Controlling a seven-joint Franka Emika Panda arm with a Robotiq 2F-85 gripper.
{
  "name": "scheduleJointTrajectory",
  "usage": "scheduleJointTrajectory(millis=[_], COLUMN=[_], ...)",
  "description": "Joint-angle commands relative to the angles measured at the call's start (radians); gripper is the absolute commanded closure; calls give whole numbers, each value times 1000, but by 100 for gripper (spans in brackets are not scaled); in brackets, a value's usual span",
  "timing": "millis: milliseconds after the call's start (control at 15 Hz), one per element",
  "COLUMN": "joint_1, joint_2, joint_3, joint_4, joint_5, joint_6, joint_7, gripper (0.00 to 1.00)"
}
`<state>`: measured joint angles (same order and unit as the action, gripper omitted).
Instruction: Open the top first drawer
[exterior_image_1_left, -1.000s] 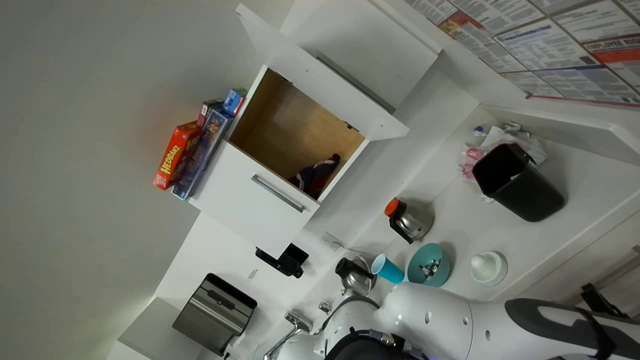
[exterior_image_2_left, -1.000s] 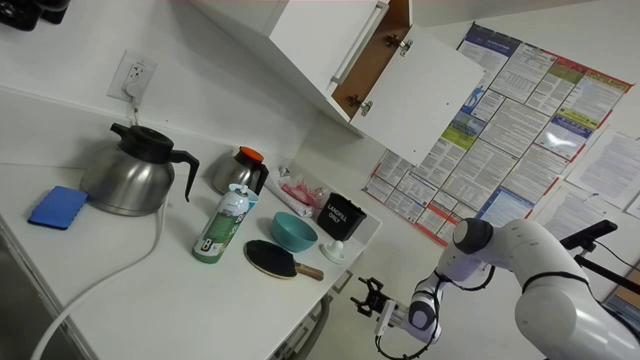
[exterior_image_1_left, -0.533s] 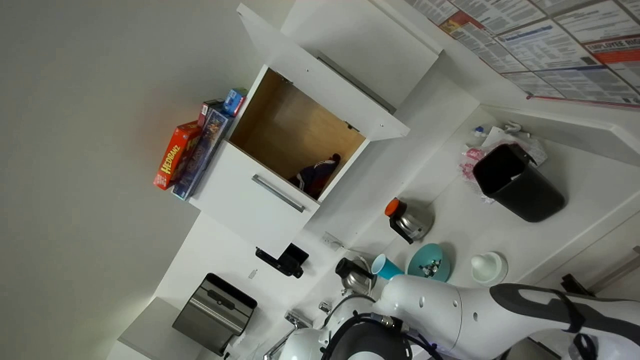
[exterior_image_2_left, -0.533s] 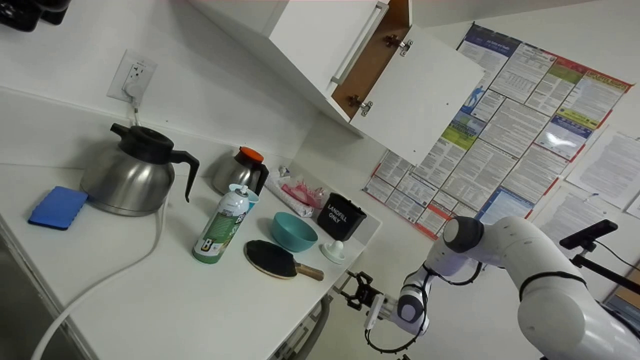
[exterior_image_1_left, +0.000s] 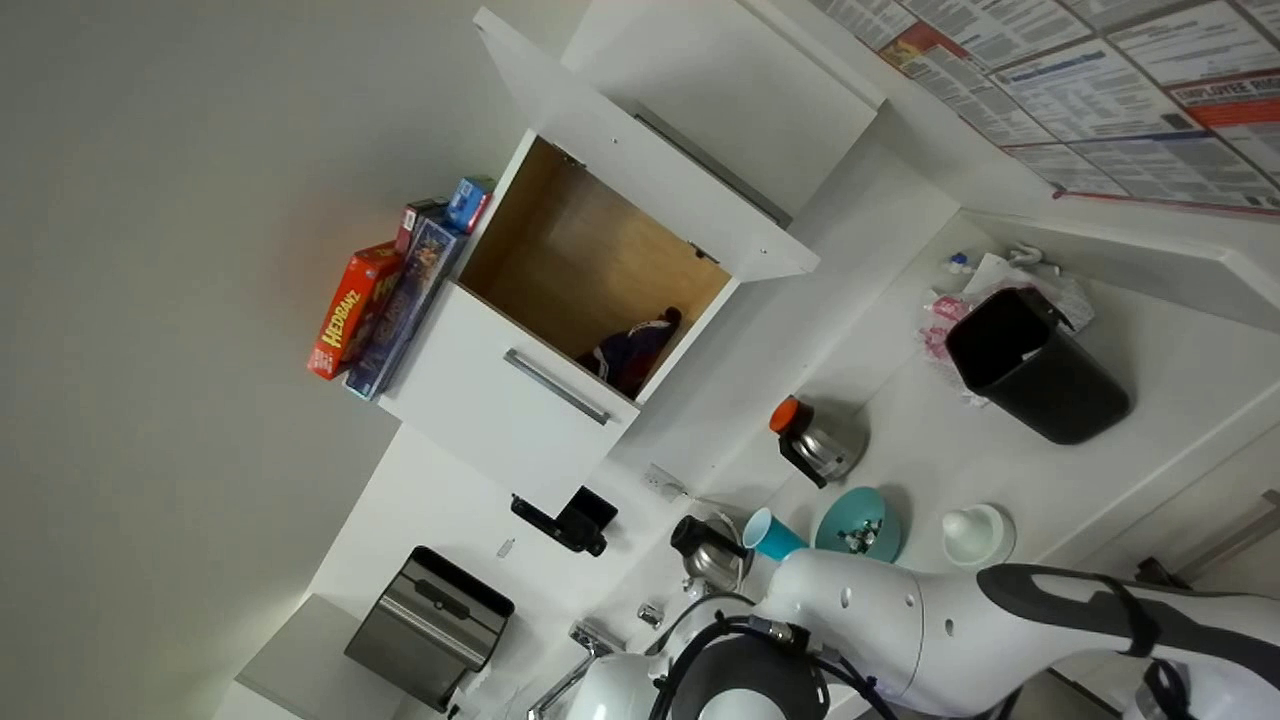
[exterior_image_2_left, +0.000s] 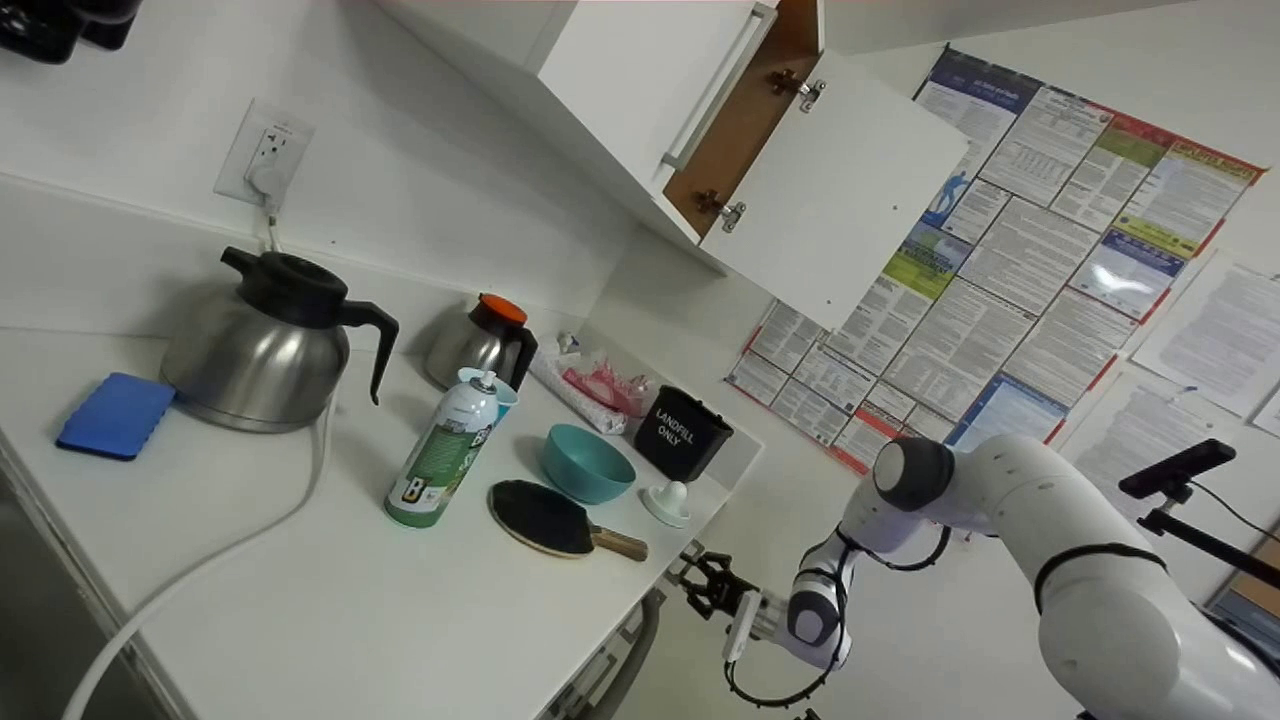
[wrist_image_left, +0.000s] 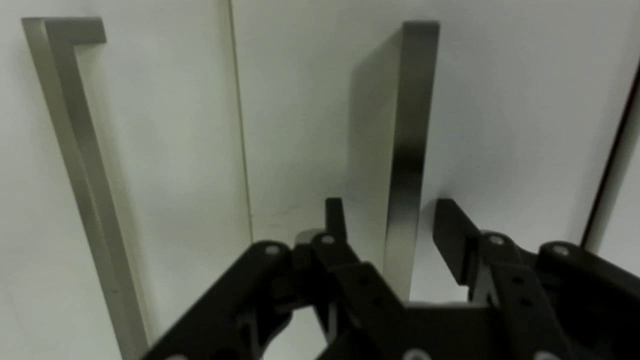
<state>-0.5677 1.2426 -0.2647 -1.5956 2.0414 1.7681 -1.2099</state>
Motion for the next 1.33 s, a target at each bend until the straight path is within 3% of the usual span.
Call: scheduleJointTrajectory(millis=[0,200,333,667,1267], joint_1=[23,23,17,-46,-228], joint_2=[18,19,14,15,107], joint_3=[-20,-21,-24,-46,-142], joint_4=[29,32,23,-12,23], joint_5=[25,26,21,6,-95], joint_6=[18,12,-4,-102,-303], joint_7=[18,18,13,4,29], gripper=[80,100,96,96,96])
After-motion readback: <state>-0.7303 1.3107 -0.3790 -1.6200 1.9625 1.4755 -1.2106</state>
